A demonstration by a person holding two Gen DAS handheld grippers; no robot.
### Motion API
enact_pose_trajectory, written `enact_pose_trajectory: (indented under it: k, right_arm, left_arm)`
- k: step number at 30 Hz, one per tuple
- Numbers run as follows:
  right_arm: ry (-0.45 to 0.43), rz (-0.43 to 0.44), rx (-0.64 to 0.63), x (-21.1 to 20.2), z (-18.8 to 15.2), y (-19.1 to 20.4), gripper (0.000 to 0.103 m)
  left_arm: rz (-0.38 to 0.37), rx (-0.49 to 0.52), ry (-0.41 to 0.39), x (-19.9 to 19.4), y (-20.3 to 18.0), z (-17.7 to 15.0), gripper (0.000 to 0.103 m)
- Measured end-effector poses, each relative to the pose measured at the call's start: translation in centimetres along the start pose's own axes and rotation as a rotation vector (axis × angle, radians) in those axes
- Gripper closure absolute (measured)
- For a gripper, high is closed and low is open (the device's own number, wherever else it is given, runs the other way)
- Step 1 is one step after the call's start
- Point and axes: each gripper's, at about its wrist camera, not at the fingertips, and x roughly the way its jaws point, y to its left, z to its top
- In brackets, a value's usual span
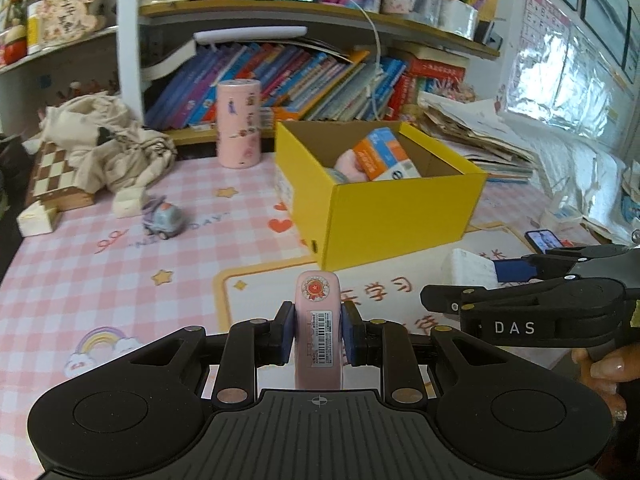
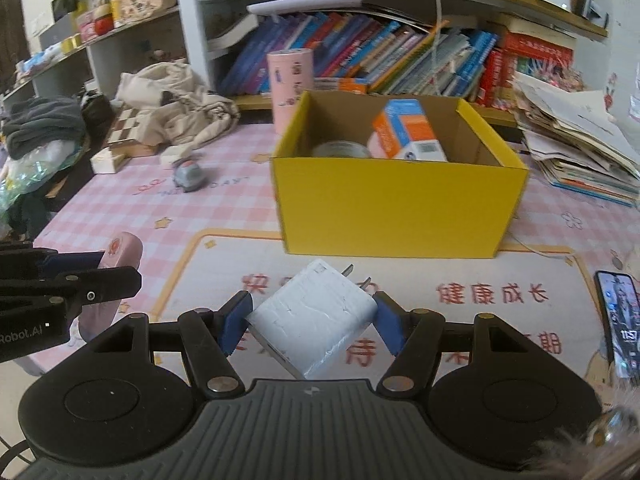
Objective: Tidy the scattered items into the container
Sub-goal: 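Carry the pink eraser and white charger toward the yellow box with both tools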
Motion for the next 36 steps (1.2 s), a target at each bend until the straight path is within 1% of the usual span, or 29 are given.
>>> enact_pose_trajectory:
  k: [10, 19, 28, 33, 36]
  right_arm:
    - [0.009, -0.052, 0.025, 0.1, 0.2, -4.0, 0.04]
    - [-0.007, -0.092, 0.03, 0.4, 1.3, -7.5, 0.04]
    - [-0.08, -0.077, 0.02, 0.8, 3.8, -10.5, 0.04]
    - [-0.094, -0.058, 0.008, 1.4, 4.9, -11.7, 0.04]
    - [-0.11, -0.048, 0.004, 1.5, 5.6, -12.4, 0.04]
  left_arm:
    - [-0.048, 0.021, 0.021, 3.0, -2.8, 1.4, 0.08]
    - [-0.082, 0.059, 0.007, 5.5, -5.6, 3.3, 0.08]
    - [-0.066, 0.115, -0.043, 7.2, -8.0, 6.5, 0.08]
    - [-0.047, 0.112, -0.047, 7.9, -8.7, 7.5, 0.08]
    - [-0.037, 0.117, -0.064, 8.1, -9.2, 8.3, 0.08]
